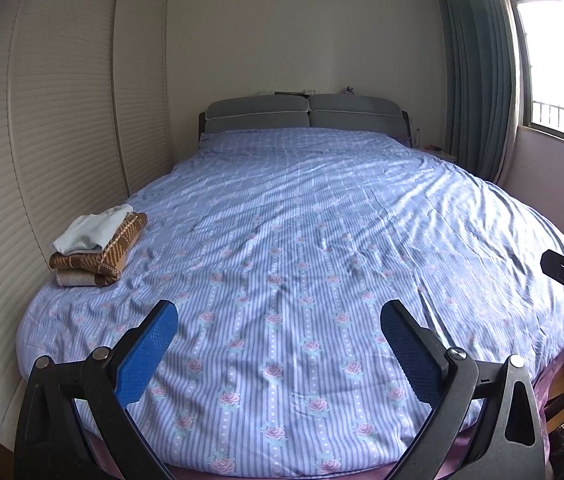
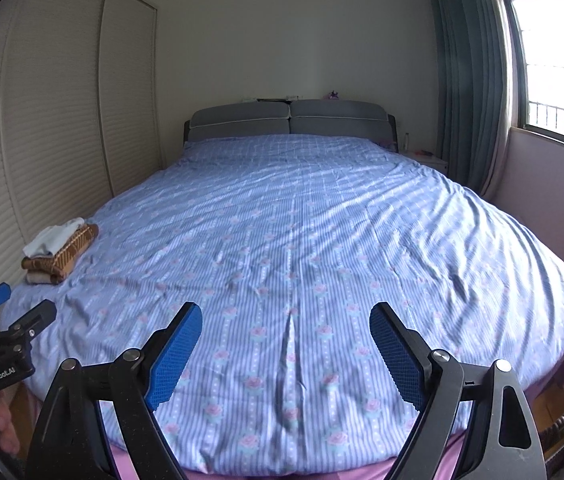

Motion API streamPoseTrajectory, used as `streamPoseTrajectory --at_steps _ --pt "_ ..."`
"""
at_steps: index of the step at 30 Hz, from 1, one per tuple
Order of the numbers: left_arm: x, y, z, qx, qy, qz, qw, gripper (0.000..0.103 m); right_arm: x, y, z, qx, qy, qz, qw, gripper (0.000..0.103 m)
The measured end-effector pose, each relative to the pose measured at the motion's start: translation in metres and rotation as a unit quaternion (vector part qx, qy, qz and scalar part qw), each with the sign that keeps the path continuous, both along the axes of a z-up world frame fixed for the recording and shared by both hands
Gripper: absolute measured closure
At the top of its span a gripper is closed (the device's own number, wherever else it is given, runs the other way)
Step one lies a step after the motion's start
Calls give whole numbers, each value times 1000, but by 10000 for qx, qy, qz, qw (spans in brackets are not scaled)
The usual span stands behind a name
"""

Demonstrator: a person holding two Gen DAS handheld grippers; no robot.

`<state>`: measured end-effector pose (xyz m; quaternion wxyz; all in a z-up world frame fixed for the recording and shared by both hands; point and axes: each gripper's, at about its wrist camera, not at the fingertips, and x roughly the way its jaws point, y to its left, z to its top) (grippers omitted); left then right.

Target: Fold small clothes

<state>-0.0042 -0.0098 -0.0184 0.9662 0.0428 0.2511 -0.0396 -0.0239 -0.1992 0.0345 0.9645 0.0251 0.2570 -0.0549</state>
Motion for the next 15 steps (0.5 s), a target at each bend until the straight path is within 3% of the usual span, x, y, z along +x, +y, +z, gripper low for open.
streamPoseTrajectory --at_steps 15 --pt "-5 3 -2 -50 67 24 10000 0 -16 -10 0 -32 -175 -80 9998 16"
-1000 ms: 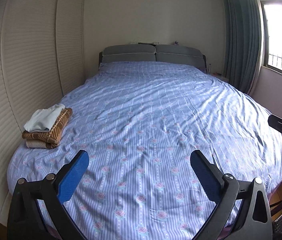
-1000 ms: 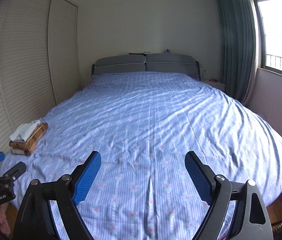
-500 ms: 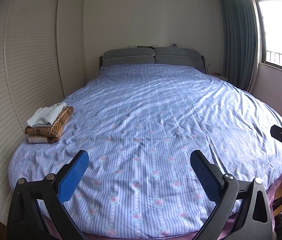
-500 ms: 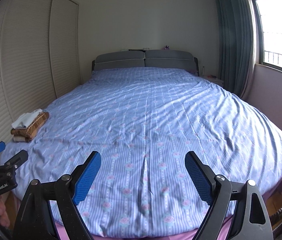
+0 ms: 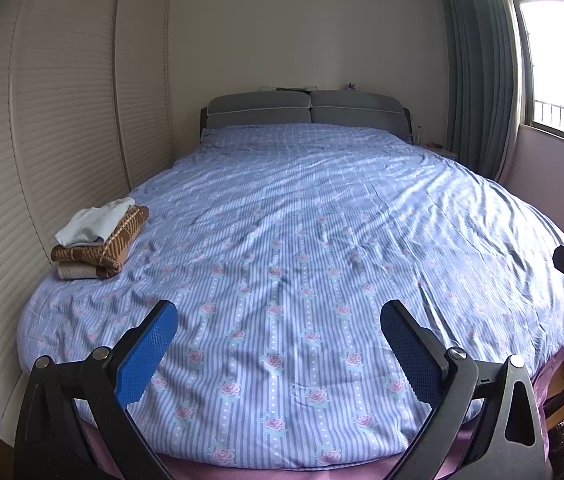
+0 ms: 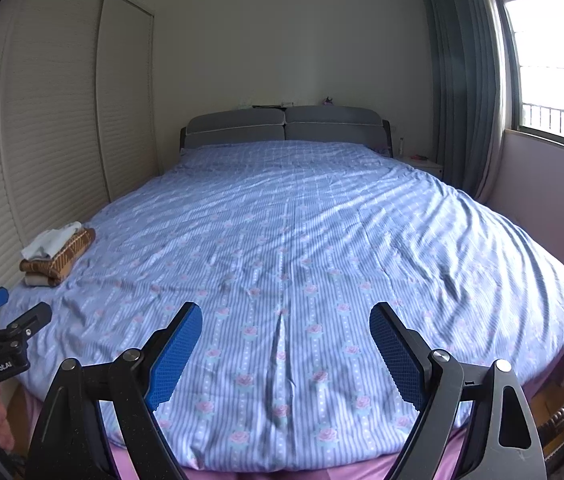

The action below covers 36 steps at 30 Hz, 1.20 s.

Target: Fold small clothes

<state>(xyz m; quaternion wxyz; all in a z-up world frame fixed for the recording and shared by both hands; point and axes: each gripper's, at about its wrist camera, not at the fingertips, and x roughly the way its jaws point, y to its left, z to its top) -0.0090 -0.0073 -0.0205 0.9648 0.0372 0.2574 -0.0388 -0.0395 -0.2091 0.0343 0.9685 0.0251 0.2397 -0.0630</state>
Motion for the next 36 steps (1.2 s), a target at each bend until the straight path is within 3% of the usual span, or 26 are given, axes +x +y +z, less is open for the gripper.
streamPoseTrajectory --at_steps 36 --pt "-2 1 3 -47 -8 19 10000 0 0 0 -1 -6 -10 55 10000 16"
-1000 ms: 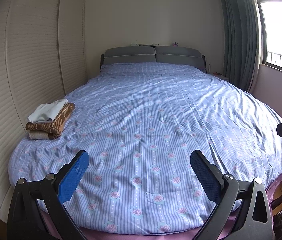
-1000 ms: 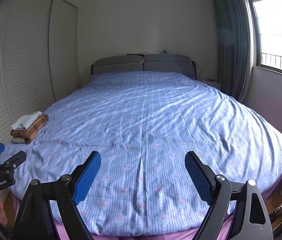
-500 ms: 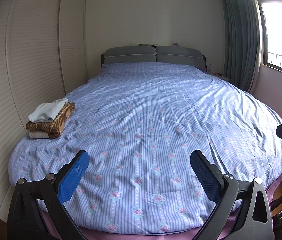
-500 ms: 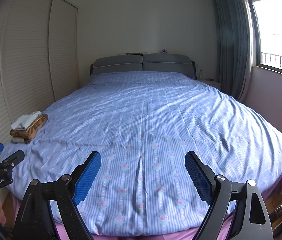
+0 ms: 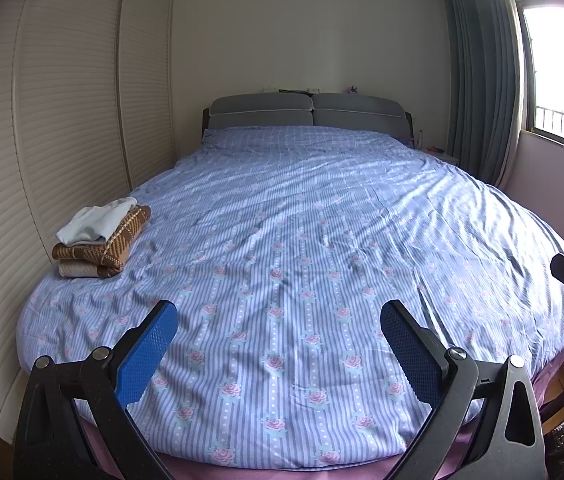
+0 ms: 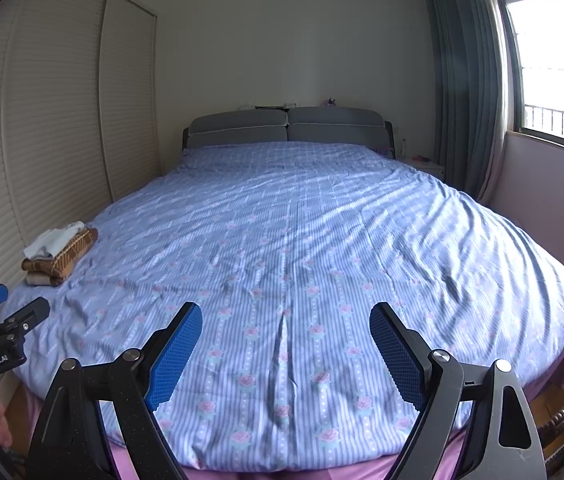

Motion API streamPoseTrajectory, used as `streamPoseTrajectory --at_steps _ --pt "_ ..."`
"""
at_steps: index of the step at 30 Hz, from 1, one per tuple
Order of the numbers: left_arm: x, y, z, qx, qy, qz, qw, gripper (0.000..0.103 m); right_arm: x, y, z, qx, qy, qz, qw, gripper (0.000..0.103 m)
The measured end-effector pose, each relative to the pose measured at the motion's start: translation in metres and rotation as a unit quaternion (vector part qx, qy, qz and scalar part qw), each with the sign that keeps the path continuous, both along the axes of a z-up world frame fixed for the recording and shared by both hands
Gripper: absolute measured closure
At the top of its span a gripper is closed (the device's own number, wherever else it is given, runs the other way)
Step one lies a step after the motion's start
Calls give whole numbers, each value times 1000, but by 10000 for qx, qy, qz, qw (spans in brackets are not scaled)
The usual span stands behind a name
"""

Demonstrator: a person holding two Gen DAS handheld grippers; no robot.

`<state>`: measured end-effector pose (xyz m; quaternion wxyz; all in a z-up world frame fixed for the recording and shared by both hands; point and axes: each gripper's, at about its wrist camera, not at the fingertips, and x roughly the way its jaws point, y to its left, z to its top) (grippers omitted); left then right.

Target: Fold small clothes

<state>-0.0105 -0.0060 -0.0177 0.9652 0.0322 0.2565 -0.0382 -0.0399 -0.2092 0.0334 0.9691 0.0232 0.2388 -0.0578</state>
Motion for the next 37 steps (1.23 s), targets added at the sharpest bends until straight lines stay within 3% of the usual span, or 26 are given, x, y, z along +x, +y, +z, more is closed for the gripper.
streamPoseTrajectory --at_steps 37 --pt "1 -3 -3 -64 74 -134 9999 0 1 -3 1 16 11 20 10000 16"
